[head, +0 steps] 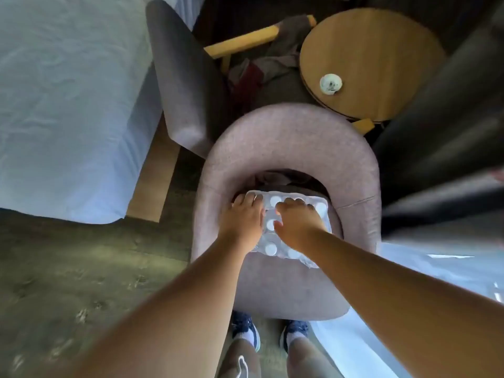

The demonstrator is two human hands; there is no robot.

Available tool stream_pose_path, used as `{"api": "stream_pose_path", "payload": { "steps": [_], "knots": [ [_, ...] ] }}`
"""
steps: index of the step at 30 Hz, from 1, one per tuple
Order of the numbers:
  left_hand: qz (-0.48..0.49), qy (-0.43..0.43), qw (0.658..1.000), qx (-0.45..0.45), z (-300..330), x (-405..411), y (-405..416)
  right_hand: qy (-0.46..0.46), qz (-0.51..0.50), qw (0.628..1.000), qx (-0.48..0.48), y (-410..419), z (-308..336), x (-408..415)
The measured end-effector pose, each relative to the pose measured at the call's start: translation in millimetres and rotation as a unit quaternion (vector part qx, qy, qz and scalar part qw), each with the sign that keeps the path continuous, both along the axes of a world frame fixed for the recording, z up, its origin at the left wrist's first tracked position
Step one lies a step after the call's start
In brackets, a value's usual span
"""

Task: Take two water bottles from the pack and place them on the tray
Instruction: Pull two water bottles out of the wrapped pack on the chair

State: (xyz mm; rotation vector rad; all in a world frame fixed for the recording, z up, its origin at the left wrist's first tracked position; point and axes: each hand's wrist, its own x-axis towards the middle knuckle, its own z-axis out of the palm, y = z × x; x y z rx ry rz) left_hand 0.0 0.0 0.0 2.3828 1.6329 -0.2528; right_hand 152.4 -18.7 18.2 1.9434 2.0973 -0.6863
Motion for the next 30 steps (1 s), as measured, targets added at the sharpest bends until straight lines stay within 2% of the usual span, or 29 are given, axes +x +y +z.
{"api": "stream_pose_path", "payload": {
  "steps": [5, 10, 15, 20, 30],
  "knots": [
    [0.009, -0.033, 0.999, -0.039, -53, -7, 12, 0.017, 0.07, 0.997, 0.038, -4, -45, -22],
    [0.008, -0.07, 0.997, -0.028, -88, 3, 22, 0.035, 0.064, 0.994, 0.085, -1, -84, -23],
    [0.031, -0.134, 0.985, 0.103, -119, 10, 16, 0.068, 0.068, 0.979, 0.181, -4, -120, -13],
    [0.04, -0.154, 0.981, 0.111, -123, 7, 16, 0.041, 0.099, 0.961, 0.253, -7, -134, -13],
    [0.045, -0.137, 0.984, 0.108, -121, 10, 12, 0.069, 0.152, 0.936, 0.311, -50, -133, 43]
  ]
}}
